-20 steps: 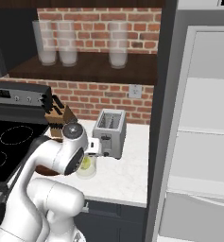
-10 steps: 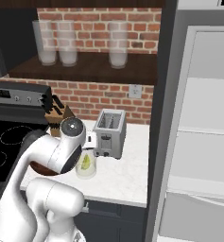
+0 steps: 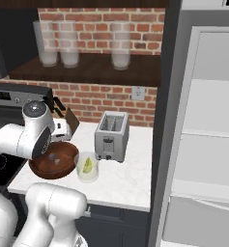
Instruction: Grab a lemon wedge from the fridge and one ice cube from the ice bowl, and put them in the glass of lemonade.
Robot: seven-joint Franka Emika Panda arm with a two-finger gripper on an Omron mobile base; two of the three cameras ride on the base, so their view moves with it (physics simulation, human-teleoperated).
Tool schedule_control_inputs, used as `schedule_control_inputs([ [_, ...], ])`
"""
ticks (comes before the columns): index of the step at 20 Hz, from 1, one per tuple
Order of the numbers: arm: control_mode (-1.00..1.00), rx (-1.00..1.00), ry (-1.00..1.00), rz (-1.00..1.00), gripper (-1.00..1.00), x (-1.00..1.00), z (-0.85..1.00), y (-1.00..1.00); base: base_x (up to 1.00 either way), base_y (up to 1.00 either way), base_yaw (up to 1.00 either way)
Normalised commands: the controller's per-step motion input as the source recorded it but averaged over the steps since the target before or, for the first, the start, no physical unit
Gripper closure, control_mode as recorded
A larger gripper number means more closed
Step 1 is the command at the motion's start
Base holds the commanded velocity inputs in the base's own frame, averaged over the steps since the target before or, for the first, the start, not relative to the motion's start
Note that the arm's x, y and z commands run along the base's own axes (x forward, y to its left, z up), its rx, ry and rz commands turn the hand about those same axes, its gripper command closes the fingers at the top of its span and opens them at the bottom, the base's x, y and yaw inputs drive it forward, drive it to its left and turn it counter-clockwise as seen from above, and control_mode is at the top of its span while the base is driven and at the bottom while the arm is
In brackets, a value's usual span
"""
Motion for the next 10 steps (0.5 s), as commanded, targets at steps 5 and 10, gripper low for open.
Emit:
schedule_control_inputs([
  [5,-1.00,-0.19,0.44,0.01,-1.00,0.14,-0.04,0.66,0.00,0.00,0.00],
  [10,-1.00,-0.03,0.21,0.00,-1.00,0.14,-0.58,0.05,0.00,0.00,0.00],
])
